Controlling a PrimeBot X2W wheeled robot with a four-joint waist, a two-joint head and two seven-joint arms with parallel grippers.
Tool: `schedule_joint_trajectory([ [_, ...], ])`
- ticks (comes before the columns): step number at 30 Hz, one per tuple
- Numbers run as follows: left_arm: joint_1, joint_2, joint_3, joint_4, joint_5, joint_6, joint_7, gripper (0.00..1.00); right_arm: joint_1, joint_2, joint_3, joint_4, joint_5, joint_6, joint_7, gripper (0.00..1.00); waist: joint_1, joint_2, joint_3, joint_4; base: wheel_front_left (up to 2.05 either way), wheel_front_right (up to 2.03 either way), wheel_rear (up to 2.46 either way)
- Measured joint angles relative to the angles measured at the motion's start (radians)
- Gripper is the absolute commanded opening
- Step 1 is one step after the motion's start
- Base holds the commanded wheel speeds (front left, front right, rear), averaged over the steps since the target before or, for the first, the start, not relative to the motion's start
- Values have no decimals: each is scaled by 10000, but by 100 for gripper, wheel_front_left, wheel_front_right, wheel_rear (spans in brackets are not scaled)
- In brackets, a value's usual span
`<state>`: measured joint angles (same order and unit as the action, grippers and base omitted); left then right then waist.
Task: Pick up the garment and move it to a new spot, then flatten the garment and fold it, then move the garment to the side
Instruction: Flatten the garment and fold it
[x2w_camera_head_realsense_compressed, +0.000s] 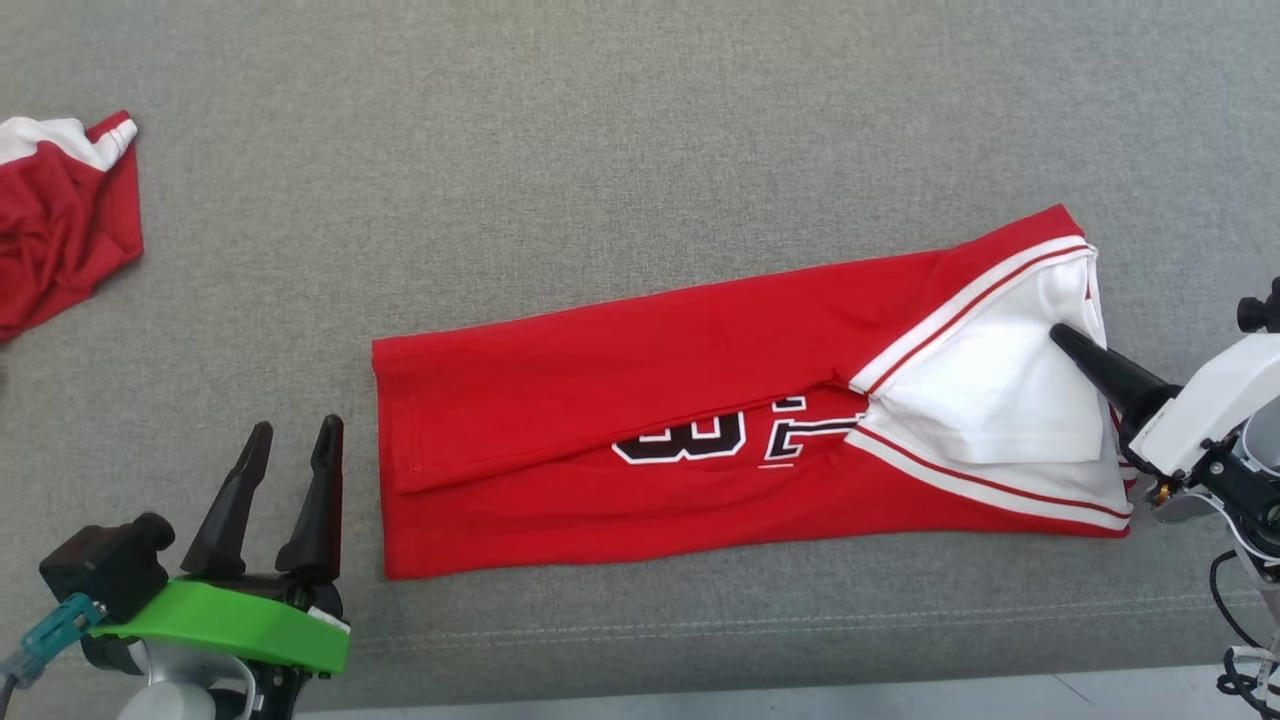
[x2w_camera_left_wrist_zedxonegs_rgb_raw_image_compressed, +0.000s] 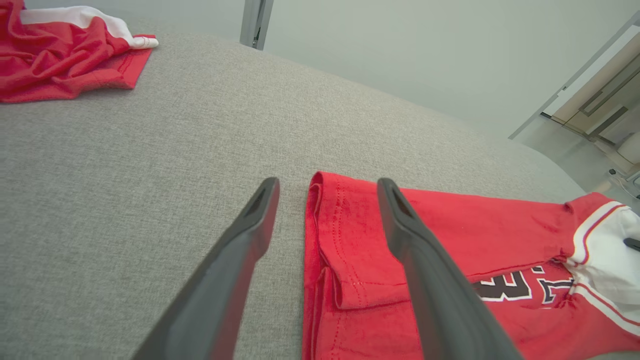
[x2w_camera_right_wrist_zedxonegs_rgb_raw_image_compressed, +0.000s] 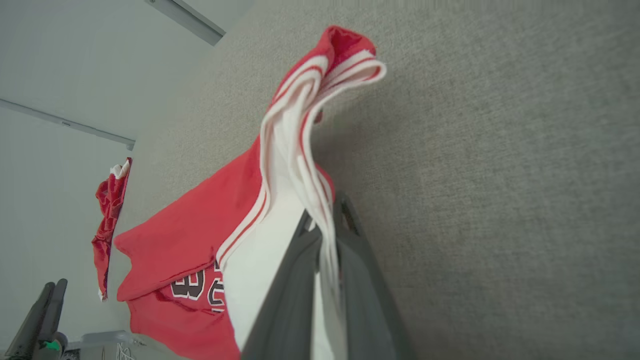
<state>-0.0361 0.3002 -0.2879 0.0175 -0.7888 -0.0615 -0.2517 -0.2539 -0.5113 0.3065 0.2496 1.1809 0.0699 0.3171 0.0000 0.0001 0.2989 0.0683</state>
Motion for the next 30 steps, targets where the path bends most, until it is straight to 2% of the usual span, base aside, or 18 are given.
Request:
schedule_joint_trajectory([
  [8, 210, -349, 21, 148, 2, -92, 0, 100, 12, -92, 201, -982, 276, 92, 393, 0, 0, 0, -428, 309, 0, 0, 0],
  [15, 209, -570, -134, 343, 94, -234, 0, 100, 9, -353, 652, -2090, 370, 59, 1256, 0, 0, 0, -723, 848, 0, 0, 0],
  [19, 174, -677, -318, 407, 121, -276, 0, 100, -49, -441, 848, -2510, 280, -234, 1582, 0, -1, -1, -820, 1183, 0, 0, 0],
  [24, 18, -786, -673, 554, 188, -366, 0, 100, -172, -130, 1430, -3196, 332, -583, 2257, 0, 0, 0, -906, 1654, 0, 0, 0],
  [30, -324, -1049, -947, 700, 196, -453, 0, 100, -559, 462, 1987, -3486, 159, -1373, 2596, 0, 0, 0, -951, 2271, 0, 0, 0],
])
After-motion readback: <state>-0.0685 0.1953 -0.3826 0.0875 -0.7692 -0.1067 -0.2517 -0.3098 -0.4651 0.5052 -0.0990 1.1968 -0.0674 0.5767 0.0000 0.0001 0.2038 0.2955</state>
